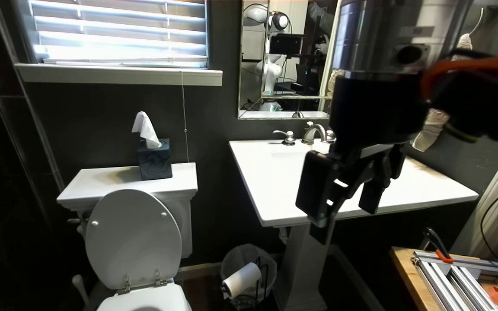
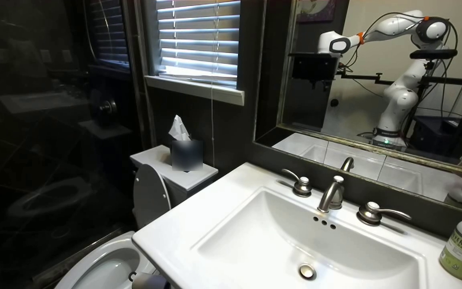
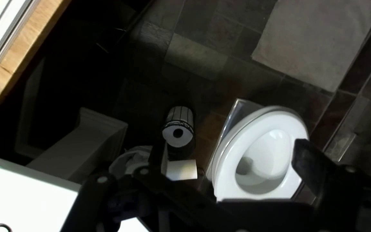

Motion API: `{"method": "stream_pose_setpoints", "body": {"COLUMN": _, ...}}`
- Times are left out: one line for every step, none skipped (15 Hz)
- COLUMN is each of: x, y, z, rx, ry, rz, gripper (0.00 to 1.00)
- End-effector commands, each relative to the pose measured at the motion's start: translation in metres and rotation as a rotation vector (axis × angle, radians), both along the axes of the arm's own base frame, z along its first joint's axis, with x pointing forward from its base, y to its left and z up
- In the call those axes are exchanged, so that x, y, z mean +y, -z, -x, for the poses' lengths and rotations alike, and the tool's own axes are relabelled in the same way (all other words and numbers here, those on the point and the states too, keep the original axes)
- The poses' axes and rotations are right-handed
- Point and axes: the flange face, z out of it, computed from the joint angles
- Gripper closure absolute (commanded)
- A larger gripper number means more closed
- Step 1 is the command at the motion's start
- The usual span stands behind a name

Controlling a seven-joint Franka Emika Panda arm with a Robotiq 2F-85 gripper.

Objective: Push the handle on the left tap to the right

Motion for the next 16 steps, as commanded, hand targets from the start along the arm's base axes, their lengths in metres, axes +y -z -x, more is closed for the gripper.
{"method": "stream_pose_setpoints", "body": {"x": -0.006, "y": 0.011, "z": -0.025, "rx": -0.084, "ry": 0.167, "rz": 0.050, "gripper": 0.00}}
{"method": "stream_pose_setpoints", "body": {"x": -0.008, "y": 0.015, "z": -0.031, "rx": -0.107, "ry": 0.210, "rz": 0.066, "gripper": 0.00}}
{"method": "stream_pose_setpoints", "body": {"x": -0.011, "y": 0.018, "z": -0.036, "rx": -0.129, "ry": 0.251, "rz": 0.086, "gripper": 0.00}}
{"method": "stream_pose_setpoints", "body": {"x": -0.015, "y": 0.022, "z": -0.041, "rx": -0.151, "ry": 0.288, "rz": 0.112, "gripper": 0.00}}
{"method": "stream_pose_setpoints", "body": {"x": -0.020, "y": 0.025, "z": -0.046, "rx": -0.172, "ry": 0.327, "rz": 0.136, "gripper": 0.00}}
{"method": "stream_pose_setpoints", "body": {"x": -0.029, "y": 0.029, "z": -0.052, "rx": -0.189, "ry": 0.364, "rz": 0.168, "gripper": 0.00}}
{"method": "stream_pose_setpoints", "body": {"x": -0.034, "y": 0.031, "z": -0.055, "rx": -0.206, "ry": 0.401, "rz": 0.199, "gripper": 0.00}}
{"method": "stream_pose_setpoints", "body": {"x": -0.044, "y": 0.034, "z": -0.061, "rx": -0.223, "ry": 0.434, "rz": 0.237, "gripper": 0.00}}
{"method": "stream_pose_setpoints", "body": {"x": -0.052, "y": 0.036, "z": -0.064, "rx": -0.238, "ry": 0.468, "rz": 0.277, "gripper": 0.00}}
{"method": "stream_pose_setpoints", "body": {"x": -0.063, "y": 0.036, "z": -0.069, "rx": -0.244, "ry": 0.498, "rz": 0.328, "gripper": 0.00}}
{"method": "stream_pose_setpoints", "body": {"x": -0.074, "y": 0.037, "z": -0.072, "rx": -0.249, "ry": 0.529, "rz": 0.377, "gripper": 0.00}}
{"method": "stream_pose_setpoints", "body": {"x": -0.086, "y": 0.036, "z": -0.076, "rx": -0.262, "ry": 0.555, "rz": 0.425, "gripper": 0.00}}
{"method": "stream_pose_setpoints", "body": {"x": -0.097, "y": 0.036, "z": -0.079, "rx": -0.275, "ry": 0.584, "rz": 0.468, "gripper": 0.00}}
{"method": "stream_pose_setpoints", "body": {"x": -0.106, "y": 0.038, "z": -0.082, "rx": -0.289, "ry": 0.613, "rz": 0.509, "gripper": 0.00}}
{"method": "stream_pose_setpoints", "body": {"x": -0.115, "y": 0.038, "z": -0.085, "rx": -0.298, "ry": 0.645, "rz": 0.553, "gripper": 0.00}}
{"method": "stream_pose_setpoints", "body": {"x": -0.124, "y": 0.042, "z": -0.087, "rx": -0.305, "ry": 0.676, "rz": 0.593, "gripper": 0.00}}
